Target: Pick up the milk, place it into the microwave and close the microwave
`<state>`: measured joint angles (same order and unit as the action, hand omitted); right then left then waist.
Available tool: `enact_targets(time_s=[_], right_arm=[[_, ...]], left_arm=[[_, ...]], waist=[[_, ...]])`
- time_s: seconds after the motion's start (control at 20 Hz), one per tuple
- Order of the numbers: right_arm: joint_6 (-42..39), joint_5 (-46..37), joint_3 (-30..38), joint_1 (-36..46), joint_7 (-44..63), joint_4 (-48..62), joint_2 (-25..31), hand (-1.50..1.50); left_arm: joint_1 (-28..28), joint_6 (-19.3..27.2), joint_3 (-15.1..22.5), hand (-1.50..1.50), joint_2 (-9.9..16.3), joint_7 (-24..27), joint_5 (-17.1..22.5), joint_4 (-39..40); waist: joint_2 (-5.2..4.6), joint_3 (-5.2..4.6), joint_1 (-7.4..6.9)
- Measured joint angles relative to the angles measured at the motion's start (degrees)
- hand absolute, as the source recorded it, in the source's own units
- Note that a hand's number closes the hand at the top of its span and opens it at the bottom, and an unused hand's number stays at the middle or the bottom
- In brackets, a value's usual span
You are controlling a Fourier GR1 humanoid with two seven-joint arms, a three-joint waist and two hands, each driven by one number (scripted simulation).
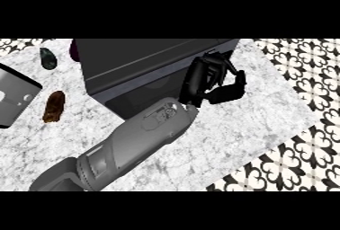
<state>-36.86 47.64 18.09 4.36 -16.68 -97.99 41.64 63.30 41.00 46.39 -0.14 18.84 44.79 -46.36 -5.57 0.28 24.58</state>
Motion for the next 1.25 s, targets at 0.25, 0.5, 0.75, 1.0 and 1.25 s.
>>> enact_targets(time_s=[0.25, 0.5, 0.75, 1.0, 1.25], right_arm=[[0.4, 1.3, 1.6, -0.2, 0.3, 0.7, 0.9, -1.50], [1.0, 2.4, 3.6, -0.7, 0.6, 0.9, 1.9, -1.50], [1.4, 3.5, 5.3, -1.7, 0.9, 0.7, 2.7, -1.50], [1.8, 4.6, 6.9, -2.8, 1.3, 0.4, 3.2, -1.50], [2.0, 5.6, 8.1, -3.9, 1.7, -0.3, 3.7, -1.50]], left_arm=[[1.6, -0.5, 1.6, 1.50, 0.0, -0.8, 2.3, 0.3], [2.8, -2.9, 3.8, 1.50, 0.0, -0.6, 3.8, 1.0], [3.6, -5.2, 5.7, -1.50, 0.0, -0.3, 4.9, 1.7], [3.6, -7.4, 6.5, -1.50, 0.1, 0.8, 6.8, 1.1], [3.4, -8.9, 7.5, -1.50, 0.0, 1.6, 8.2, 1.0]], waist=[[-0.13, 0.08, -1.30], [-0.16, 0.09, -2.87], [-0.06, 0.09, -4.24], [0.03, -0.03, -5.78], [0.26, -0.03, -7.06]])
